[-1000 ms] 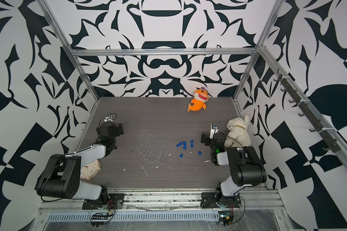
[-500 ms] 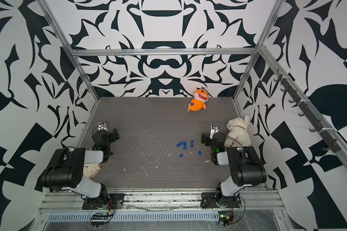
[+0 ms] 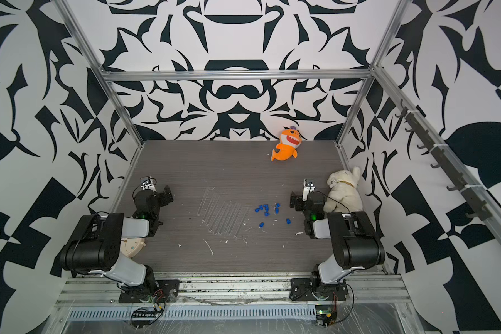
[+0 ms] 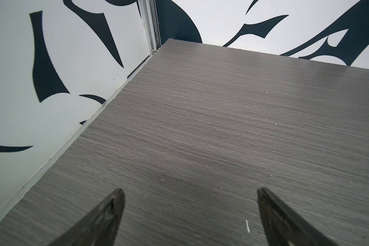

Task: Remove stoppers from test tubes
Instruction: Reset both arms

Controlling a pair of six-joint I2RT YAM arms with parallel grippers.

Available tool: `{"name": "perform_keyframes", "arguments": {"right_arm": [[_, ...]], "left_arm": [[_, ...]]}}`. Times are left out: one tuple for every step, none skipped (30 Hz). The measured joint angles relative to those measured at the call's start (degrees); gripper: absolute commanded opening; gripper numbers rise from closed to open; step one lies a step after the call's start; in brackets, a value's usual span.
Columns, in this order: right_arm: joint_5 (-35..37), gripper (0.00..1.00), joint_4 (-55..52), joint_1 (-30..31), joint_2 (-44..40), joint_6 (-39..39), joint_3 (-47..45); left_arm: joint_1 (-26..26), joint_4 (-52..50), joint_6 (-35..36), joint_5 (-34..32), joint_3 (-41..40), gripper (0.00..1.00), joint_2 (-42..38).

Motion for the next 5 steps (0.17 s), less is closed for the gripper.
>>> {"name": "perform_keyframes", "arguments": {"right_arm": [[0.0,1.0,0.0,0.0,0.0,0.0,0.0],[0.0,1.0,0.0,0.0,0.0,0.0,0.0],[0.0,1.0,0.0,0.0,0.0,0.0,0.0],[0.0,1.0,0.0,0.0,0.0,0.0,0.0],[0.0,1.0,0.0,0.0,0.0,0.0,0.1]], "left_arm": [[0.0,0.0,0.0,0.0,0.0,0.99,0.0],[0.0,0.0,-0.1,0.0,0.0,0.99,0.0],[0.0,0.0,-0.1,0.0,0.0,0.99,0.0],[0.0,0.0,-0.1,0.0,0.0,0.99,0.0],[0.0,0.0,-0.1,0.0,0.0,0.99,0.0]]}}
